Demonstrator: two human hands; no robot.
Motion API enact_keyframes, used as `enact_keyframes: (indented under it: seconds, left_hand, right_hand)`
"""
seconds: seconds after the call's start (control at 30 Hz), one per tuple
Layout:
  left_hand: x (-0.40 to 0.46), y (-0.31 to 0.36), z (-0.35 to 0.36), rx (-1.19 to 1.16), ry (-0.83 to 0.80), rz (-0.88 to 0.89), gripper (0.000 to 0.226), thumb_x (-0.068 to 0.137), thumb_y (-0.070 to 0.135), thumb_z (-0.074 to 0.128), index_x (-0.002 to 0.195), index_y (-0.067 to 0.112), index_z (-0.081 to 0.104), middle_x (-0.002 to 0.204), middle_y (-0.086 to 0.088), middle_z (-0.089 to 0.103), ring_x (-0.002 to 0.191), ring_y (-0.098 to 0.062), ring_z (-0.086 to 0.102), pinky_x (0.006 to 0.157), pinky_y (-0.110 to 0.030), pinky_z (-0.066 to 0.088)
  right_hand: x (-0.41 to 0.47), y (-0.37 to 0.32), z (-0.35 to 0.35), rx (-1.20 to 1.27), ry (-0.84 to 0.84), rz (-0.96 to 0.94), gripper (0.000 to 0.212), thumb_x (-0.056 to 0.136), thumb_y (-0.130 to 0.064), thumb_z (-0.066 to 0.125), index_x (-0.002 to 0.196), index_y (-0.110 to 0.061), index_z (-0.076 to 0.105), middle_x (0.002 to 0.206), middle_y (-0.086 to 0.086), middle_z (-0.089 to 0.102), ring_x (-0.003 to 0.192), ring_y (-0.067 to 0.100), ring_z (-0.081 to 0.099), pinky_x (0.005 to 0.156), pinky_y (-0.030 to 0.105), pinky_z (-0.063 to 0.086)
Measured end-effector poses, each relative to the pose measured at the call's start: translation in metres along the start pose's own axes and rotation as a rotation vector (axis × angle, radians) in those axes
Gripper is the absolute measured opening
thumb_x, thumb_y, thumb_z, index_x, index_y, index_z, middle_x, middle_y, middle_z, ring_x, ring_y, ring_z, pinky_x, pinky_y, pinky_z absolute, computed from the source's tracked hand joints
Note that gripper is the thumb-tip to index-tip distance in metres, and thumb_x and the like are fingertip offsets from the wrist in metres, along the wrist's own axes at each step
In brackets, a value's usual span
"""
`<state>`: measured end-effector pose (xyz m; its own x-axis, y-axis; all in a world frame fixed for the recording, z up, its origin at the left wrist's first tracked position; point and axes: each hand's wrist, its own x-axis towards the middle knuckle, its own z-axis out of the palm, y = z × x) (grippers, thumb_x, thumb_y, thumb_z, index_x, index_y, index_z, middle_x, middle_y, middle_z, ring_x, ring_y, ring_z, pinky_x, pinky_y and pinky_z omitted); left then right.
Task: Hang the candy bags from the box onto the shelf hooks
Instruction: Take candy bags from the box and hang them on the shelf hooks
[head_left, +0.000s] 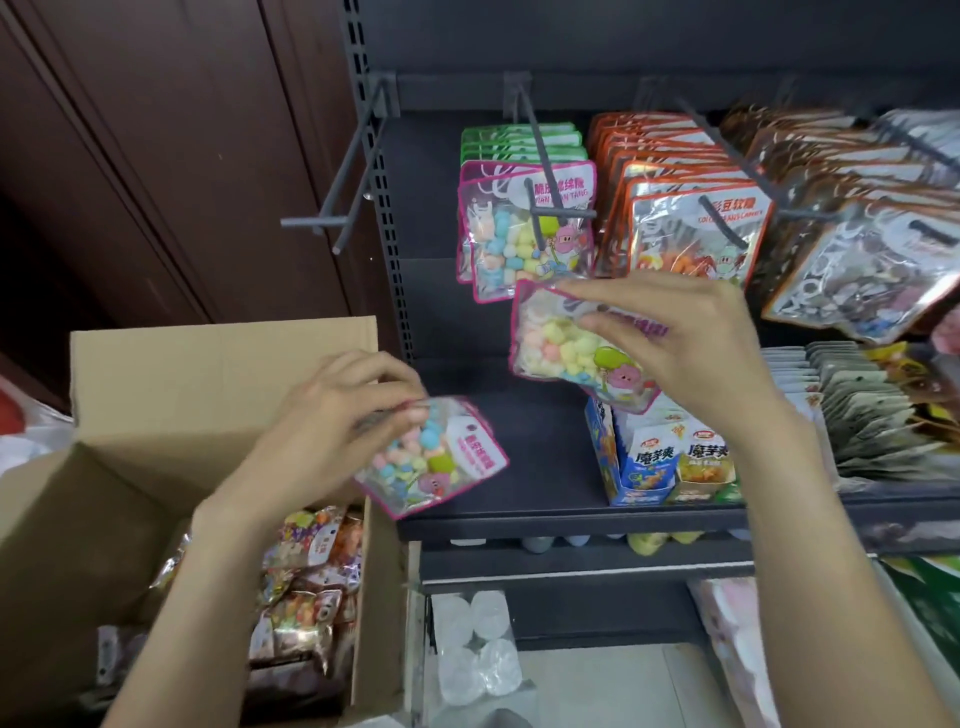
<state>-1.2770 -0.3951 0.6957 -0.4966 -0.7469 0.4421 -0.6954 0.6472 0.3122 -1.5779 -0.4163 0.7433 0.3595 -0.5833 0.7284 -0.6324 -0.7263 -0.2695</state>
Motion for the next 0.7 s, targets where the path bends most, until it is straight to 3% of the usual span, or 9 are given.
enact_keyframes:
  seconds: [0.07, 0.13, 0.2, 0.27, 0.33, 0.4, 0.53, 0.7]
  left_hand:
    - [0.009, 0.013, 0.000, -0.124, -0.003, -0.029, 0.032, 0.093, 0.042, 0.049, 0.097, 0.019, 0.070, 0.133, 0.012, 0.049, 0.122, -0.009, 0.047, 0.097, -0.034, 0.041]
    - [0.024, 0.027, 0.007, -0.305, 0.031, -0.040, 0.028, 0.094, 0.037, 0.052, 0.101, 0.017, 0.070, 0.144, 0.012, 0.039, 0.133, -0.003, 0.038, 0.104, -0.021, 0.036]
    - [0.039, 0.036, 0.015, -0.501, 0.098, -0.083, 0.015, 0.095, 0.026, 0.056, 0.104, 0.023, 0.068, 0.133, 0.010, 0.048, 0.123, 0.000, 0.049, 0.097, -0.016, 0.041]
    - [0.049, 0.041, 0.023, -0.677, 0.170, -0.180, 0.012, 0.093, 0.027, 0.057, 0.098, 0.032, 0.067, 0.109, 0.006, 0.061, 0.104, -0.008, 0.063, 0.082, -0.021, 0.051]
    - [0.054, 0.044, 0.028, -0.725, 0.254, -0.231, 0.010, 0.092, 0.033, 0.058, 0.091, 0.034, 0.068, 0.099, -0.004, 0.064, 0.094, -0.020, 0.066, 0.076, -0.030, 0.054]
    - [0.057, 0.048, 0.032, -0.787, 0.310, -0.280, 0.011, 0.095, 0.028, 0.058, 0.091, 0.035, 0.066, 0.098, -0.004, 0.066, 0.092, -0.016, 0.067, 0.074, -0.026, 0.054]
    - [0.058, 0.050, 0.035, -0.900, 0.328, -0.396, 0.015, 0.094, 0.022, 0.053, 0.094, 0.032, 0.064, 0.096, 0.001, 0.067, 0.075, 0.000, 0.066, 0.060, -0.011, 0.048]
    - [0.060, 0.053, 0.038, -0.912, 0.289, -0.369, 0.014, 0.094, 0.022, 0.053, 0.092, 0.031, 0.063, 0.090, 0.005, 0.069, 0.080, -0.003, 0.068, 0.065, -0.013, 0.050]
  right_hand:
    - [0.010, -0.003, 0.005, 0.013, -0.048, -0.067, 0.027, 0.091, -0.028, 0.066, 0.116, -0.022, 0.070, 0.090, -0.016, 0.066, 0.075, 0.003, 0.062, 0.065, 0.033, 0.055]
    - [0.019, -0.010, 0.012, 0.068, -0.052, -0.074, 0.027, 0.088, -0.025, 0.069, 0.114, -0.019, 0.071, 0.095, -0.009, 0.072, 0.081, 0.009, 0.069, 0.070, 0.035, 0.057]
    - [0.026, -0.019, 0.015, 0.180, -0.001, 0.044, 0.024, 0.083, -0.024, 0.074, 0.107, -0.022, 0.072, 0.098, -0.018, 0.069, 0.087, 0.000, 0.067, 0.077, 0.023, 0.054]
    - [0.030, -0.022, 0.015, 0.374, 0.045, 0.249, 0.021, 0.079, -0.021, 0.078, 0.095, -0.029, 0.068, 0.090, -0.025, 0.067, 0.086, -0.002, 0.065, 0.075, 0.014, 0.050]
    - [0.028, -0.017, 0.013, 0.569, 0.096, 0.407, 0.024, 0.077, -0.015, 0.079, 0.090, -0.028, 0.063, 0.085, -0.019, 0.069, 0.084, 0.000, 0.066, 0.073, 0.018, 0.052]
    - [0.022, -0.011, 0.010, 0.699, 0.166, 0.500, 0.025, 0.080, -0.009, 0.075, 0.092, -0.025, 0.061, 0.085, -0.013, 0.071, 0.083, 0.002, 0.067, 0.069, 0.021, 0.052]
    - [0.010, -0.009, 0.016, 0.635, 0.247, 0.533, 0.036, 0.086, 0.000, 0.067, 0.100, -0.029, 0.050, 0.091, -0.002, 0.066, 0.081, 0.008, 0.066, 0.069, 0.021, 0.052]
    - [0.005, -0.005, 0.028, 0.417, 0.227, 0.423, 0.029, 0.093, -0.005, 0.055, 0.109, -0.029, 0.060, 0.103, -0.025, 0.060, 0.098, 0.006, 0.063, 0.073, 0.018, 0.050]
